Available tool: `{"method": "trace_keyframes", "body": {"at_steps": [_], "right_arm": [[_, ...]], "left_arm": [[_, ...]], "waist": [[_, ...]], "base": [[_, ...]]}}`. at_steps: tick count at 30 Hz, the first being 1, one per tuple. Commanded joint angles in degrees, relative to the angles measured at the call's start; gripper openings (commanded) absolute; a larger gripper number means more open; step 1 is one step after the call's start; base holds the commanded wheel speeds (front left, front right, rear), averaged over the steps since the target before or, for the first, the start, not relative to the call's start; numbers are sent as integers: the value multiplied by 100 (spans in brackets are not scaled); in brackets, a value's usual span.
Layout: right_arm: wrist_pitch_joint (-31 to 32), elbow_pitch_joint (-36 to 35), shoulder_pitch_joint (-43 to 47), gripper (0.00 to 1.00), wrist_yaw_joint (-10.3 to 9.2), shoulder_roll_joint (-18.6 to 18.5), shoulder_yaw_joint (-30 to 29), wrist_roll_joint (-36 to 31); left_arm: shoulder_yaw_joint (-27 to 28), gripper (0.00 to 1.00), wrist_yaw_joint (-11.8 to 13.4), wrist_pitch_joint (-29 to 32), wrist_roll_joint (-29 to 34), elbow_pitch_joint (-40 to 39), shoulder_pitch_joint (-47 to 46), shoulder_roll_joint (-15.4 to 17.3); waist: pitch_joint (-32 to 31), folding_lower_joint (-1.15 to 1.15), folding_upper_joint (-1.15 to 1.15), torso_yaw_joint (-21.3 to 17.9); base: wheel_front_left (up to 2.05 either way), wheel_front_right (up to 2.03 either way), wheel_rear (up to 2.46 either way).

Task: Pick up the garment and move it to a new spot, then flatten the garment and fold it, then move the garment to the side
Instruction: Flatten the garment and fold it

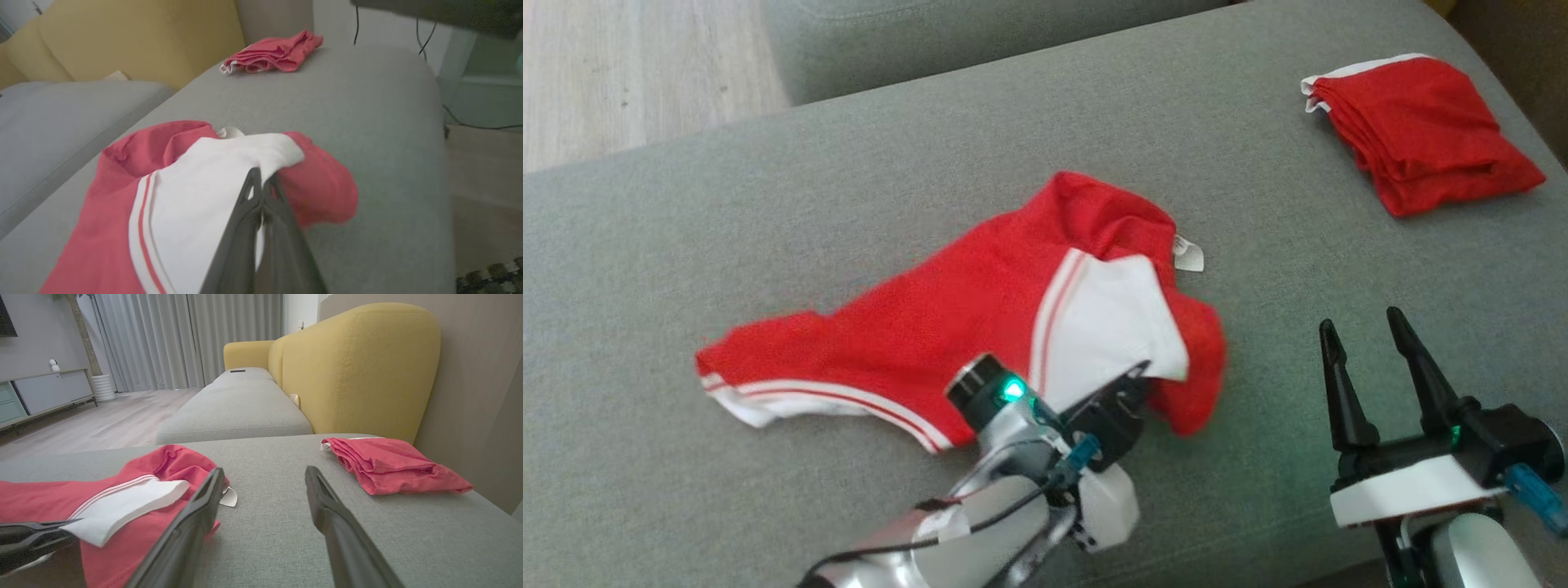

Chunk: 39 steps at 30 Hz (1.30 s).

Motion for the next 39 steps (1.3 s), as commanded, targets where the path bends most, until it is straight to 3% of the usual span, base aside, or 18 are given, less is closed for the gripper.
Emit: {"method": "trace_keyframes", "body": {"at_steps": [1,7,11,14,19,27,28,29,30,31,39], "right_arm": [[-62,-153,-30,100,-4,-65,135,-19],[-62,8,-27,100,-4,-46,289,115],[-62,136,-7,100,-4,-82,360,193],[-62,312,-27,100,-4,-118,556,296],[-62,527,-99,100,-4,-216,804,452],[-62,593,-156,100,-4,-334,864,529],[-62,598,-165,100,-4,-345,871,532],[-62,603,-174,100,-4,-353,879,534],[-62,608,-183,100,-4,-359,887,537],[-62,615,-193,100,-4,-365,893,540],[-62,624,-192,100,-4,-386,900,548]], "left_arm": [[171,0,-72,-71,-108,-366,-62,-21],[439,0,84,-74,-559,-804,199,-21],[648,0,-189,-54,-1030,-791,423,81],[870,0,-260,-60,-1292,-743,574,210],[1300,0,-67,-72,-1408,-760,792,407],[1805,0,-8,-74,-1391,-885,1087,495],[1840,7,-16,-74,-1387,-856,1111,488],[1851,43,-38,-74,-1409,-797,1144,471],[1841,68,-72,-55,-1451,-722,1176,447],[1834,100,-93,-18,-1493,-658,1193,421],[1955,100,23,32,-1665,-714,1284,415]], "waist": [[-11,0,0,-2],[65,0,0,-42],[105,0,0,-12],[124,0,0,-3],[160,0,0,73],[202,0,0,240],[204,0,0,255],[203,0,0,263],[203,0,0,271],[200,0,0,277],[182,0,0,259]], "base": [[0,0,0],[0,0,0],[0,0,0],[0,0,0],[0,0,0],[0,0,0],[0,0,0],[0,0,0],[0,0,0],[0,0,0],[0,0,0]]}}
